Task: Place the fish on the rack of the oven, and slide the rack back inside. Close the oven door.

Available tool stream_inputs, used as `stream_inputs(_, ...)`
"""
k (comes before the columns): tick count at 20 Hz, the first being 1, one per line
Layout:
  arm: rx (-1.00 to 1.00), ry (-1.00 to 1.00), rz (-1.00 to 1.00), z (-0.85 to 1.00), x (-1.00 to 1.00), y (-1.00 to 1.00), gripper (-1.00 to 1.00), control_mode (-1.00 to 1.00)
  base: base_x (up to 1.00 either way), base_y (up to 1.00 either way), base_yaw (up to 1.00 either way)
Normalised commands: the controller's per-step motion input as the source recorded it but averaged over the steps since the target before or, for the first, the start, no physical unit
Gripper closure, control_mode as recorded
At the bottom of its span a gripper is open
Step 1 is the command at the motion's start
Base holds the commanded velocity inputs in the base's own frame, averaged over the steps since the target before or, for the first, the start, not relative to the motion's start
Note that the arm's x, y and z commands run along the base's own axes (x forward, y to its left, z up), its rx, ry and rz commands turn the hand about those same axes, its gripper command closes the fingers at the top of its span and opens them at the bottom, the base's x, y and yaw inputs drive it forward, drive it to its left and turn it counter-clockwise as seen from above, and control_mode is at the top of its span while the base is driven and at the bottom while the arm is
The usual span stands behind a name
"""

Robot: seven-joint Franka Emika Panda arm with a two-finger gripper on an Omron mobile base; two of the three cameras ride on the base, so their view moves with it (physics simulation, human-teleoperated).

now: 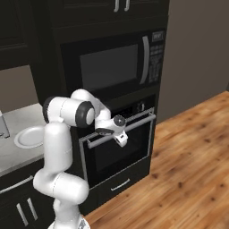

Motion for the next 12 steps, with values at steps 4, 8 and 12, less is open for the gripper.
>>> stream_inputs(4,0.35,0.08,0.23,0.00,0.02,0.00,-1.00,-1.00,0.00,0.00,0.00)
stream_inputs(8,0.36,0.06,0.24,0.00,0.00,0.00,-1.00,-1.00,0.00,0.00,0.00)
stream_inputs(12,0.35,0.06,0.26,0.01,0.00,0.00,-1.00,-1.00,0.00,0.00,0.00)
